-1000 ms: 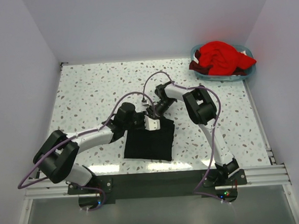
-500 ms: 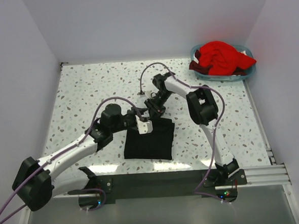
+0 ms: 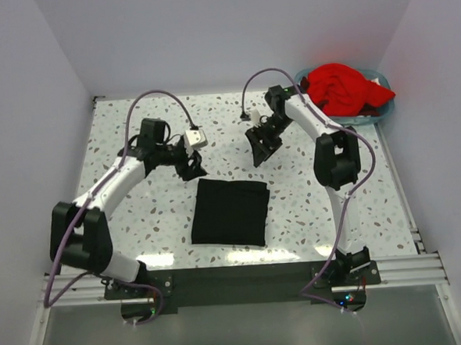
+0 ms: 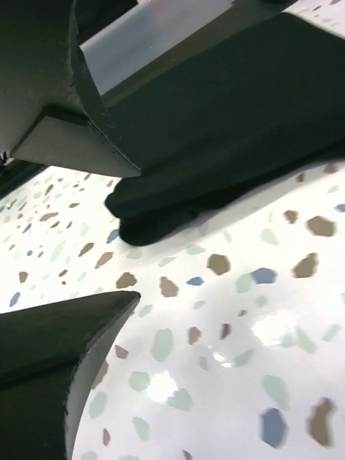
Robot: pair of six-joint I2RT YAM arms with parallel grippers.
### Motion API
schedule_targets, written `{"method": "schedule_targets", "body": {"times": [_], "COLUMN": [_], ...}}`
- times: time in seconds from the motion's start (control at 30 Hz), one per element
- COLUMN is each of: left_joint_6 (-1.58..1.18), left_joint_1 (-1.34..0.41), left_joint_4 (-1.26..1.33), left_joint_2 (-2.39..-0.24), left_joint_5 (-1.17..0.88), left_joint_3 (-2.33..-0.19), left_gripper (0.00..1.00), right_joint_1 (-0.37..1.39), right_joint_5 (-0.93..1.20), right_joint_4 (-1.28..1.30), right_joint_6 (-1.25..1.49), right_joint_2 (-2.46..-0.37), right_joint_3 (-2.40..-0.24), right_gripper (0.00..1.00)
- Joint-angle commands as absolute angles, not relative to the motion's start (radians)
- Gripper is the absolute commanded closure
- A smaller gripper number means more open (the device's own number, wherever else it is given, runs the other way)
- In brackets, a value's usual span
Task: Fold and stack the t-shirts
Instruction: Fold the tshirt
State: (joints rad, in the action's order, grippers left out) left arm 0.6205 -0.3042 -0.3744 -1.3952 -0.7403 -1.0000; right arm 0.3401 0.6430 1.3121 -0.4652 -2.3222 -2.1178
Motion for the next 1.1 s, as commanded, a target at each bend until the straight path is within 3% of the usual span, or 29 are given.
{"method": "schedule_targets", "body": {"times": [0.0,0.2,0.7,0.8,0.93,1.0,1.07], "left_joint_6": [0.587,0.612,0.64,0.643,0.649,0.643,0.641], "left_joint_1": [-0.235,-0.204,-0.206,-0.206,-0.207,-0.206,-0.206], "left_joint_4": [-0.555,-0.664,-0.73,-0.726,-0.738,-0.742,-0.75], "left_joint_2": [-1.552,-1.787,-2.011,-2.008,-2.013,-2.013,-2.011], "left_joint_5": [-0.914,-0.931,-0.94,-0.95,-0.982,-0.999,-1.014], "left_joint_3": [-1.138,-1.325,-1.359,-1.338,-1.335,-1.341,-1.348], "left_gripper": [0.36,0.33,0.34,0.39,0.56,0.63,0.8], "right_joint_1": [0.35,0.351,0.374,0.38,0.396,0.403,0.405], "right_joint_5": [0.641,0.634,0.666,0.661,0.661,0.66,0.65], "right_joint_4": [1.457,1.456,1.508,1.532,1.571,1.585,1.586], "right_joint_6": [-0.503,-0.494,-0.54,-0.554,-0.581,-0.589,-0.589], "right_joint_2": [-2.257,-2.295,-2.299,-2.309,-2.31,-2.31,-2.301], "right_joint_3": [-2.053,-2.01,-1.94,-1.947,-1.953,-1.966,-1.979], "right_gripper": [0.31,0.35,0.42,0.46,0.54,0.67,0.86]}}
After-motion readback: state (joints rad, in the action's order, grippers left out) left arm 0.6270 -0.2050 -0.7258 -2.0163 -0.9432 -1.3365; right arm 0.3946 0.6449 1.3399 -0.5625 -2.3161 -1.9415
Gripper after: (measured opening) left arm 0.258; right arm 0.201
